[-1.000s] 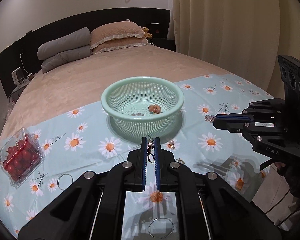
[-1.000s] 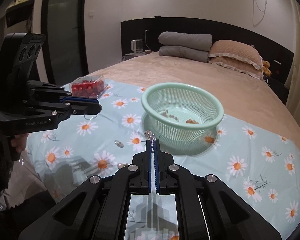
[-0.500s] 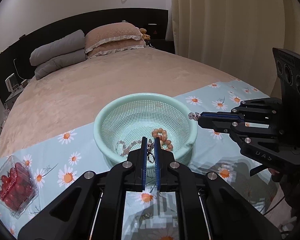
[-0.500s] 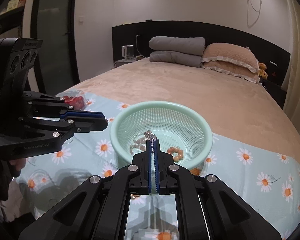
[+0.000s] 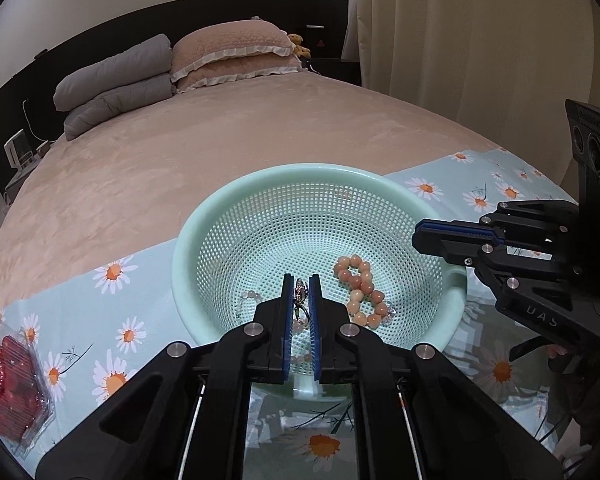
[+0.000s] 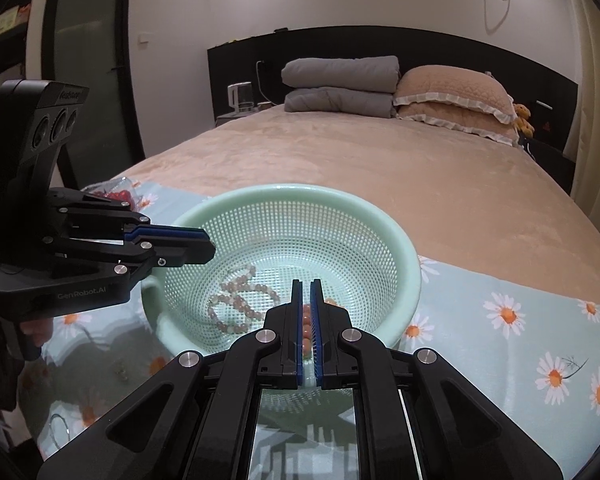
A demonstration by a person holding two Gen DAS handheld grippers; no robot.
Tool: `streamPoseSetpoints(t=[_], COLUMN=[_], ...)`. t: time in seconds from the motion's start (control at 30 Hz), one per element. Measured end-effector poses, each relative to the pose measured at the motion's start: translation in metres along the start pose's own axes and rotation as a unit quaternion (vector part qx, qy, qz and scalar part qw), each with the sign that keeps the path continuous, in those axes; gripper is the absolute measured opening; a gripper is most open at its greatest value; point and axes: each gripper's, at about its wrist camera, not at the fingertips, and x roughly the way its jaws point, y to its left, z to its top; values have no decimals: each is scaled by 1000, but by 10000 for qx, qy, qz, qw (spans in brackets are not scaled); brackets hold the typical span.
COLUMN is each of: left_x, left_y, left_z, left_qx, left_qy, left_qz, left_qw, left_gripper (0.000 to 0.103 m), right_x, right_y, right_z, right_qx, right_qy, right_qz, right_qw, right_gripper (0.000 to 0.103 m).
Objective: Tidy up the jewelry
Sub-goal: 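Lower both held pieces into the green basket and open both tools, then grasp the silver bangle with the left tool while the right tool grasps a pendant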
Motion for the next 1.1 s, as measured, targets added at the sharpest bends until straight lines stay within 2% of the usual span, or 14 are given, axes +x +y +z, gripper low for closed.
streamPoseSetpoints(t=[0.03, 0.07, 0.1, 0.13, 0.17, 0.2, 0.3, 0.33, 0.5, 0.9, 1.1], left_x=[-1, -3, -6, -11, -16, -21, -34, -38, -56, -119, -142], left_y=[1, 2, 5, 6, 8, 10, 17, 20, 26, 34, 37], left_z=[0, -1, -2, -2, -2, -2, -3, -3, -11, -47, -73], left_qx=[-26, -59, -96, -131, -155, -185, -313, -370, -528, -766, -889], left_qy=[-23, -69, -118, -194, -282, -343, -431, -451, -426, -392, -285], left_qz=[39, 53, 76, 122, 171, 214, 230, 262, 388, 714, 823], left_qw=[10000, 9999, 9999, 9997, 9993, 9990, 9983, 9980, 9969, 9937, 9922], left_gripper=[21, 36, 46, 62, 71, 74, 89, 94, 97, 97, 97], right_x=[-1, -2, -4, -6, -8, -12, -25, -29, -44, -89, -98], right_y=[0, -1, -1, -2, -2, -3, -4, -4, 3, 34, 51], right_z=[-1, -2, -3, -5, -6, -8, -10, -10, -11, -27, -39], right_qx=[18, 16, 18, 34, 57, 91, 188, 224, 207, 131, 159], right_qy=[5, -5, 1, 18, 16, -17, -205, -237, -248, -191, -155], right_qz=[-24, -58, -94, -118, -154, -213, -280, -302, -485, -486, -400], right_qw=[10000, 10000, 10000, 9999, 9999, 9997, 9992, 9990, 9983, 9985, 9990], right_gripper=[6, 6, 8, 13, 27, 44, 64, 68, 85, 86, 86])
